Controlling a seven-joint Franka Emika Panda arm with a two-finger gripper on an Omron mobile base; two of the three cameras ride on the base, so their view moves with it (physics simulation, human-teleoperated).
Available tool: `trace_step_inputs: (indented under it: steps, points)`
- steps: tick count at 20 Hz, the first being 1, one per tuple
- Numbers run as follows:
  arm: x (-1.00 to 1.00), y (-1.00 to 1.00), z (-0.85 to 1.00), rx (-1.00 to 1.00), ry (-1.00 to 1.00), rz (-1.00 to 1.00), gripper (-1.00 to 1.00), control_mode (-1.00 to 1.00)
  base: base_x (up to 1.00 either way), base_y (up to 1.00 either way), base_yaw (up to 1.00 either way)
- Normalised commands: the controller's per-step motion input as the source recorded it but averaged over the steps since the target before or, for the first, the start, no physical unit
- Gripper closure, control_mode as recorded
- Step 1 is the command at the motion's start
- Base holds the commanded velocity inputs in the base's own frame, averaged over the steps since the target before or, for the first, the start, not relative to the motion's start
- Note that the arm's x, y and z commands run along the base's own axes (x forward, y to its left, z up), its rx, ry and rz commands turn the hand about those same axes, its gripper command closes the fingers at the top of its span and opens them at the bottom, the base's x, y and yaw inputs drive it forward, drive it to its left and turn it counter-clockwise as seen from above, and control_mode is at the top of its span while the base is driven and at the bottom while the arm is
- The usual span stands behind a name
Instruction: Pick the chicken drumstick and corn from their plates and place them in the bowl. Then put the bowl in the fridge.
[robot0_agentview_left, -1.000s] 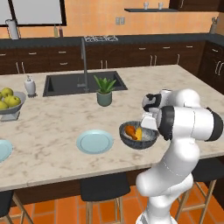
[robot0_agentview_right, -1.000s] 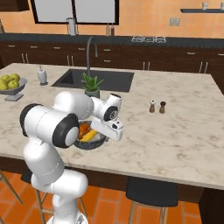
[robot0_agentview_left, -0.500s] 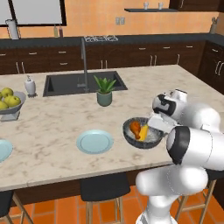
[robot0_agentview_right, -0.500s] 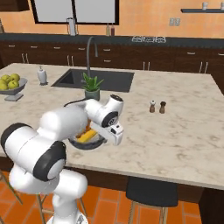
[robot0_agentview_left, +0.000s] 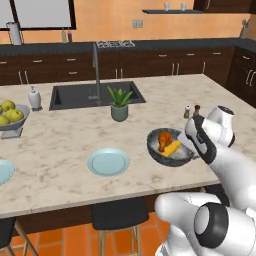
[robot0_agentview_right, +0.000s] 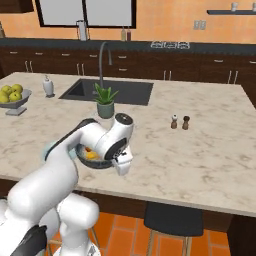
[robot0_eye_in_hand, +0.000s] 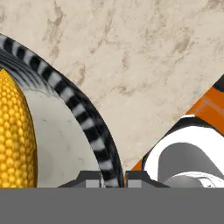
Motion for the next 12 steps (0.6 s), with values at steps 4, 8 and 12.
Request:
trace_step_inputs:
  steps: [4,8,12]
  points:
    - [-0.13,0.0,0.26,0.0,0.06,-0.66,1.0,-1.0,0.0,0.0,0.0]
    - [-0.19,0.04,0.13,0.0,-0.04,-0.81,1.0,-1.0,0.0,0.0,0.0]
    - [-0.38,0.0,0.9,0.02,0.06,-0.26,1.0,-1.0,0.0,0.0,0.0]
